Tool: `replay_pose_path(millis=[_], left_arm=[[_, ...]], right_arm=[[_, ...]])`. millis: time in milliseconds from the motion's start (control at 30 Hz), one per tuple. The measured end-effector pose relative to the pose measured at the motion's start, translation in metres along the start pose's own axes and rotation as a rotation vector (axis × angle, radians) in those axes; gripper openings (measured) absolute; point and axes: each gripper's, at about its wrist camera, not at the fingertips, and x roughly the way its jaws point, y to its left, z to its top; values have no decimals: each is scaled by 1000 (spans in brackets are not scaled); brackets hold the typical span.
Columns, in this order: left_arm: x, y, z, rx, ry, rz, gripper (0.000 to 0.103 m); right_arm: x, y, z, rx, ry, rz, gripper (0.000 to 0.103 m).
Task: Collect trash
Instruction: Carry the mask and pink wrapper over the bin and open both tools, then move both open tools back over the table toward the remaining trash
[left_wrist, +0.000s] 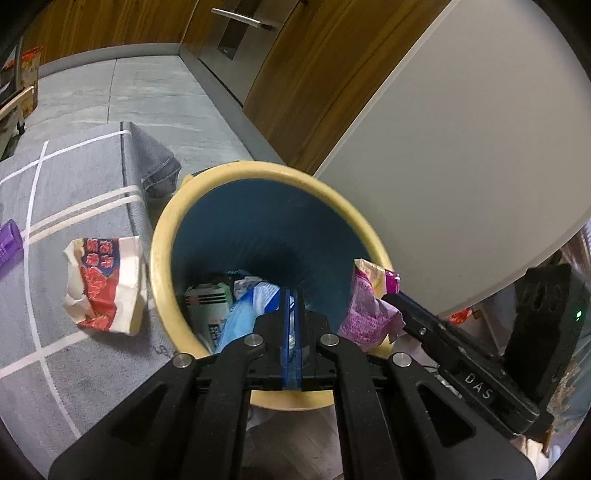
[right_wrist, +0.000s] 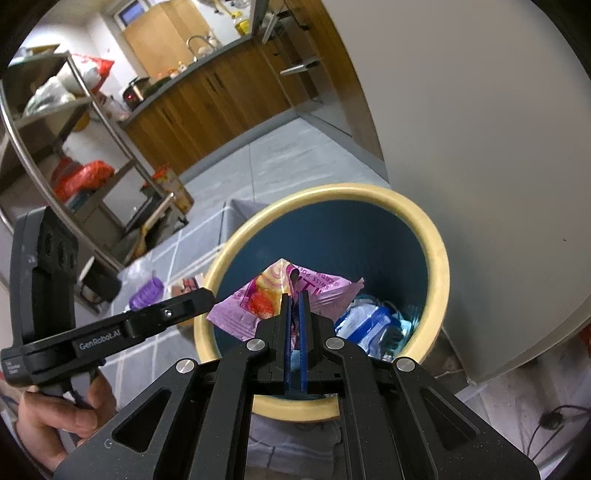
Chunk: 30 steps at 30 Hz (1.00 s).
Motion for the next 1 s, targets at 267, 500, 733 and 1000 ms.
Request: replay_pose_path(millis=[267, 500, 733, 1000], left_arm=[[-20, 11, -5, 8, -28, 31, 32], [-48, 21, -13, 40, -54, 68, 67], [-76, 44, -21, 61, -64, 133, 80], [-110, 78, -27, 52, -79, 194, 83]], right_arm=[[5, 0, -3, -14, 25, -24, 26], [0, 2, -3, -11, -1, -35, 54], [-5, 11, -5, -31, -22, -30, 68], [-11, 25, -9, -77, -26, -23, 79]])
